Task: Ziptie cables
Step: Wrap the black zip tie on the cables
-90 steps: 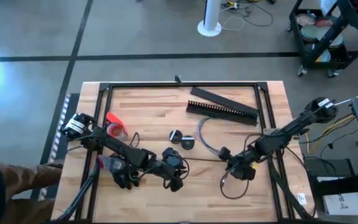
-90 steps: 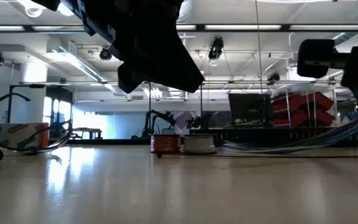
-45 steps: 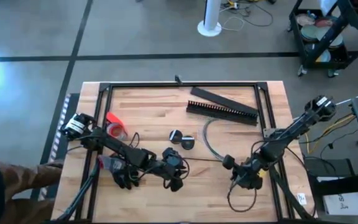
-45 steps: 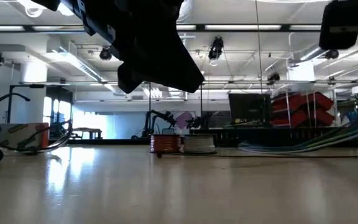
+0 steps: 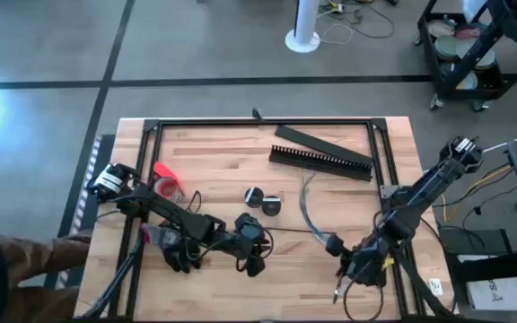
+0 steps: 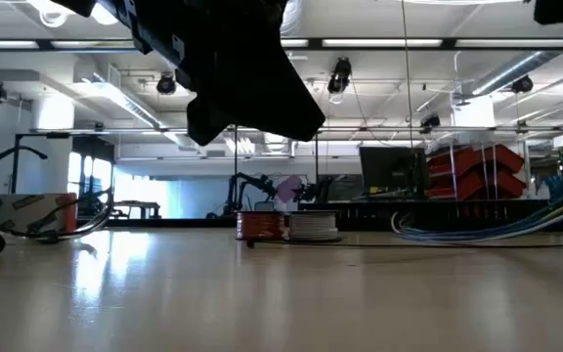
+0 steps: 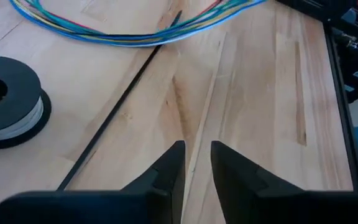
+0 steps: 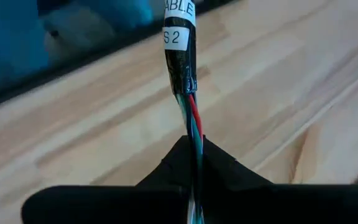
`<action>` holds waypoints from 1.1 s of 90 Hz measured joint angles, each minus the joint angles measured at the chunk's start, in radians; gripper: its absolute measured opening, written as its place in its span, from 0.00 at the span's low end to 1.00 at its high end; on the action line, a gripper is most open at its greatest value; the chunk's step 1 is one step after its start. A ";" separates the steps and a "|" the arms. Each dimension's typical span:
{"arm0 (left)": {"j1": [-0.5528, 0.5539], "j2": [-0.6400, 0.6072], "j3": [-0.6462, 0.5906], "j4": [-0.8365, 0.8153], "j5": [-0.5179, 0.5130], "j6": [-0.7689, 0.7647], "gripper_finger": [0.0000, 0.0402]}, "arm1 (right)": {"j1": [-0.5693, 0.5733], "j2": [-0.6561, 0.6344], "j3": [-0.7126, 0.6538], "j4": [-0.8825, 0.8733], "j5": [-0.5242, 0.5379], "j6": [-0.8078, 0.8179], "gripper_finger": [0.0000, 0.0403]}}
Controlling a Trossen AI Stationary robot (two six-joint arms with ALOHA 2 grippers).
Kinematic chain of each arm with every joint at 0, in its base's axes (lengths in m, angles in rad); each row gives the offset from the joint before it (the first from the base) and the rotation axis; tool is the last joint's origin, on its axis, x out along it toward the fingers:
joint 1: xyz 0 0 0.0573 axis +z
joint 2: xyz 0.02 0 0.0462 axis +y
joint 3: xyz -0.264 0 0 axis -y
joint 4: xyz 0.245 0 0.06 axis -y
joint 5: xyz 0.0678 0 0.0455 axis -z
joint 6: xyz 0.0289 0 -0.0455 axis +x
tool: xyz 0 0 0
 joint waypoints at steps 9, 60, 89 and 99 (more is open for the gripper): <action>0.000 0.000 0.000 0.001 0.000 0.000 0.15 | -0.001 0.000 0.000 0.041 0.009 0.017 0.00; -0.003 0.000 0.000 0.006 0.007 -0.010 0.16 | 0.082 -0.040 0.000 0.062 0.009 0.162 0.00; -0.003 0.000 0.000 0.036 0.007 -0.010 0.16 | 0.102 0.026 0.000 0.058 0.006 0.219 0.00; -0.003 0.000 0.000 0.055 0.002 -0.010 0.16 | 0.102 0.063 0.000 0.071 0.005 0.225 0.00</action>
